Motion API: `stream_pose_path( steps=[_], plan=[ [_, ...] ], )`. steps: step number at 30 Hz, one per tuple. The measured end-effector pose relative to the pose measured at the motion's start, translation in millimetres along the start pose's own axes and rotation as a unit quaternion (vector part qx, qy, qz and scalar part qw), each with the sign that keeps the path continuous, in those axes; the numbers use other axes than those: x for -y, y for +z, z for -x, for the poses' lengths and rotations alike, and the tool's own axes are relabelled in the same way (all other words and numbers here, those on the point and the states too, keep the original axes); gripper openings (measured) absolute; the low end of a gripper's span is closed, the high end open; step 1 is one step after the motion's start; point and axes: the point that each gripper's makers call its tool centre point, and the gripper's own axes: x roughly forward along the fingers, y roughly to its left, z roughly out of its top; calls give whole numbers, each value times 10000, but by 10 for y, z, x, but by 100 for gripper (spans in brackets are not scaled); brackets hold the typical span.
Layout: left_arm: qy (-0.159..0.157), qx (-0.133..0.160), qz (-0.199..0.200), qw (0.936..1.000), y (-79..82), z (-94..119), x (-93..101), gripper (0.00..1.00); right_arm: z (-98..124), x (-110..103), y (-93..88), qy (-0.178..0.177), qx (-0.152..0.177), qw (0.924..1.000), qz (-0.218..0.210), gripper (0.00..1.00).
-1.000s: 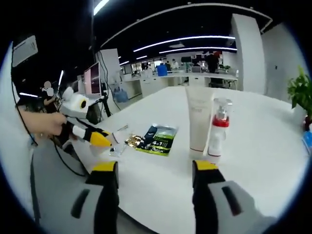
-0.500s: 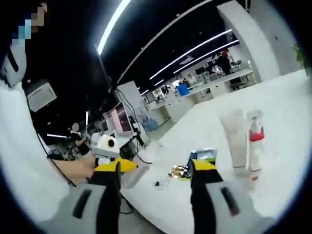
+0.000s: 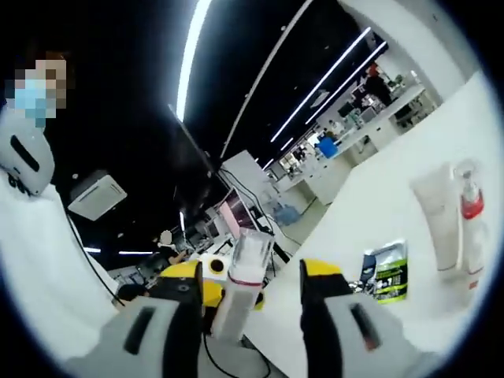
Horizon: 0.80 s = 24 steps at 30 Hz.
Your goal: Arrange the skincare products in the storage area until every visible bottle or jar stands upright without overlapping.
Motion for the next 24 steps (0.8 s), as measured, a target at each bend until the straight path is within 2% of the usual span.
stream_pose_path(
  steps=[5,9,13,17,18,19,21,23,24],
  plan=[
    [-291,29,216,9993,-3,-43,76,17,-39,-1,-37,95,-92,9997,-195,31],
    [-299,126,445,9985,20,-37,33,17,-62,-17,10,172,2,9991,-398,22],
    [-318,141,609,9975,12,-42,22,17,-95,1,-6,176,-57,9973,-710,20],
    [-271,73,681,9973,-13,-44,-2,17,-88,26,-30,74,-106,9973,-728,20],
    [-186,42,649,9977,-21,-39,-34,18,-87,76,-59,-136,-182,9964,-814,19],
    [-110,22,610,9981,-25,-36,-62,18,-91,89,-60,-197,-196,9967,-765,19],
    [211,-42,360,9991,-14,-27,-159,18,-86,191,-86,-620,-273,9945,-802,19],
    [496,-209,-25,9985,-13,-32,-222,19,-92,239,-96,-845,-322,9930,-760,19],
    [630,-398,-220,9970,-39,-45,-242,20,-105,230,-101,-932,-344,9927,-683,19]
  ],
)
